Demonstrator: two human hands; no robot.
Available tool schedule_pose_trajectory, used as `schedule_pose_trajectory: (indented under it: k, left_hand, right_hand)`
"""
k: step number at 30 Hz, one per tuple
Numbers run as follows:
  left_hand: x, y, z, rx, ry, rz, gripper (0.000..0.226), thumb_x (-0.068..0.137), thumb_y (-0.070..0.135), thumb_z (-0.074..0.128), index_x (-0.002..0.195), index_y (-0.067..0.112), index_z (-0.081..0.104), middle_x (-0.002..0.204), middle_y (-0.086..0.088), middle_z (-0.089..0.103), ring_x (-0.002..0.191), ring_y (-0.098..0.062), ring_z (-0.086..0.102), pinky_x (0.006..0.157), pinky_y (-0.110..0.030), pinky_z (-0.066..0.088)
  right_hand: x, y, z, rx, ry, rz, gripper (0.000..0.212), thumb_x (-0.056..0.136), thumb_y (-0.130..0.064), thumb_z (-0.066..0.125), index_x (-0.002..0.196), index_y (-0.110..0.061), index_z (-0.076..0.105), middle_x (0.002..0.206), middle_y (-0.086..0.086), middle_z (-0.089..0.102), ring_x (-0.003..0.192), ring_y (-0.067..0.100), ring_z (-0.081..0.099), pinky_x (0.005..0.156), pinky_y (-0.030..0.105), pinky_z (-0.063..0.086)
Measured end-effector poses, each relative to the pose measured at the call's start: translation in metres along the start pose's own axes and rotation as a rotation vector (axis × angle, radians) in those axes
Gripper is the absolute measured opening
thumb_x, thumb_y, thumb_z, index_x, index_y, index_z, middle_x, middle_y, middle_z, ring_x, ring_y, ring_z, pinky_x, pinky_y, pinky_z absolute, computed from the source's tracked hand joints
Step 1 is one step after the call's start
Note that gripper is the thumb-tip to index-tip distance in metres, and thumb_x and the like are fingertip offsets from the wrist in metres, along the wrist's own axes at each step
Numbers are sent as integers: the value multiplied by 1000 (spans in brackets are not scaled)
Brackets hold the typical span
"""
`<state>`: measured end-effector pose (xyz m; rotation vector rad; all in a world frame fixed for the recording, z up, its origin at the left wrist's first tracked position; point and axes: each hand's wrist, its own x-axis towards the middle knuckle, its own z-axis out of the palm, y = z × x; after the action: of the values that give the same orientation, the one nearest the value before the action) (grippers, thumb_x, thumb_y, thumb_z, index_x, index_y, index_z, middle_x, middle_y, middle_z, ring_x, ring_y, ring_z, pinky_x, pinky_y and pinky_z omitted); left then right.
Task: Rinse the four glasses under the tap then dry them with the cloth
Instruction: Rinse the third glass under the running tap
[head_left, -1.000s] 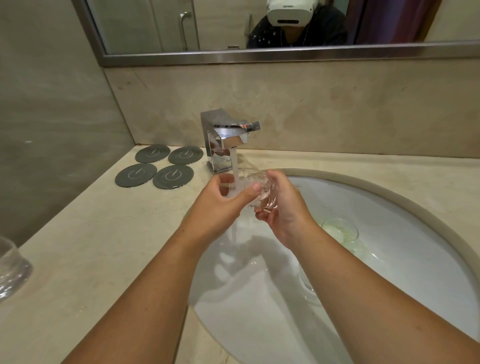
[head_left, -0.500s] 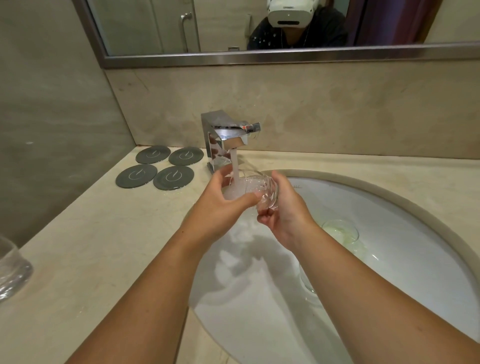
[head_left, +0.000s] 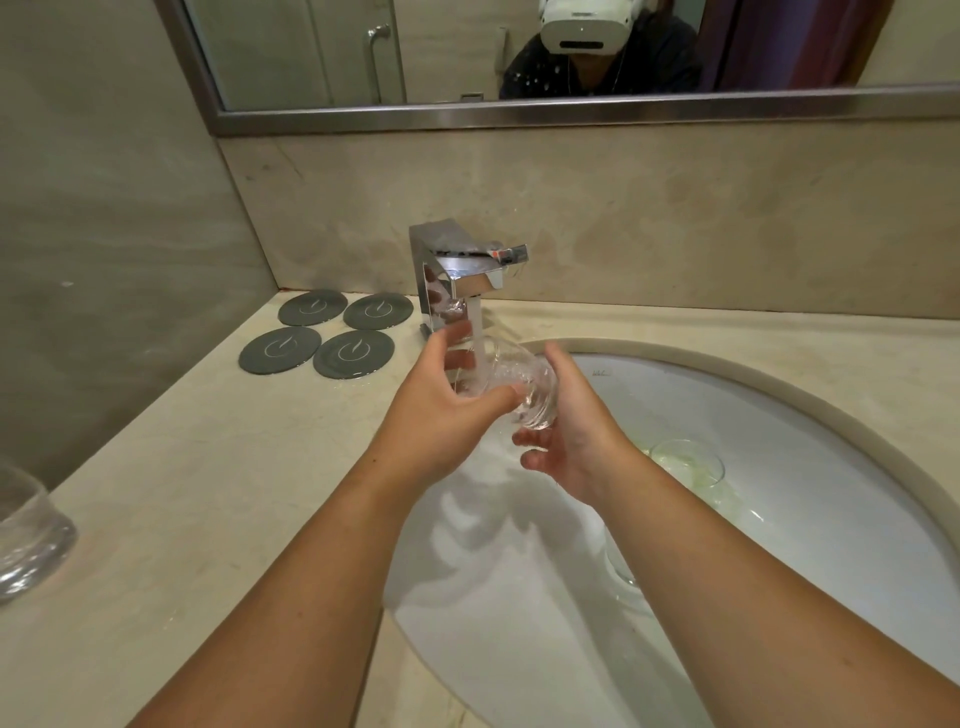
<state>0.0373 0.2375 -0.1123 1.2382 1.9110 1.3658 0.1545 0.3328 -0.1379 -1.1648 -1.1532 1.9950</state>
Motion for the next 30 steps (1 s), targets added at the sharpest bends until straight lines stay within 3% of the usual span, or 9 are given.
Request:
schedule_pose_trajectory:
  k: [3,6,13,16,19,22,24,26,30]
  left_hand:
    - [-1,0,1,-6,-34,30,80,83,31,87,150,42,47,132,23,64,111,22,58,105,-26,51]
    - [1,-4,1,-17,-57,18,84,74,39,82,150,47,46,134,24,66,119,13,62,113,-40,51]
    - [2,-6,4,-44,-15,-69,113,56,97,73,151,47,40,146,20,58,135,-3,57,114,-46,51]
    - [1,-6,4,-53,-3,-97,94,60,90,73,140,50,44,135,25,62,128,-5,64,110,-46,54]
    - [4,-5,3,-59,16,-102,97,60,76,76,147,42,47,133,14,67,127,-9,65,109,-47,54]
    - [4,-2,1,-51,26,-82,87,72,60,80,150,41,47,131,18,64,126,-4,62,109,-44,54]
    - [3,-2,1,-31,22,-58,75,85,44,83,150,43,46,127,21,62,119,6,61,105,-32,52]
    - [2,-3,1,-8,6,-34,71,88,36,83,148,46,45,125,24,61,112,17,58,100,-24,50]
    - [3,-7,2,-14,-39,-22,82,76,45,81,149,48,44,131,23,64,117,15,60,112,-36,49]
  right_hand:
    - [-2,-1,2,75,-2,-11,43,100,-61,58,103,-20,71,72,1,59,48,16,46,45,27,34]
    - [-2,-2,3,133,20,-68,33,102,-48,61,95,-16,69,66,1,59,48,16,43,49,30,34]
    - [0,-3,4,132,50,-181,26,102,-40,62,99,-16,68,75,4,52,50,17,45,50,30,34]
    - [2,-2,3,107,45,-218,23,101,-38,62,102,-17,71,77,5,56,51,17,47,49,29,35]
    - [1,-3,3,90,7,-201,27,100,-40,61,105,-16,73,80,5,64,56,19,54,49,30,40]
    - [0,-2,2,36,-1,-88,48,99,-63,53,108,-22,76,87,2,68,63,19,57,49,29,41]
    - [-1,0,1,6,14,-22,55,98,-72,49,106,-24,74,89,1,63,57,16,51,47,27,35]
    - [-2,0,1,49,-9,-8,48,101,-66,51,101,-23,71,84,1,58,51,15,43,45,26,30]
    - [-2,-3,3,138,14,-57,32,102,-45,56,97,-17,71,80,4,57,53,15,40,46,27,32]
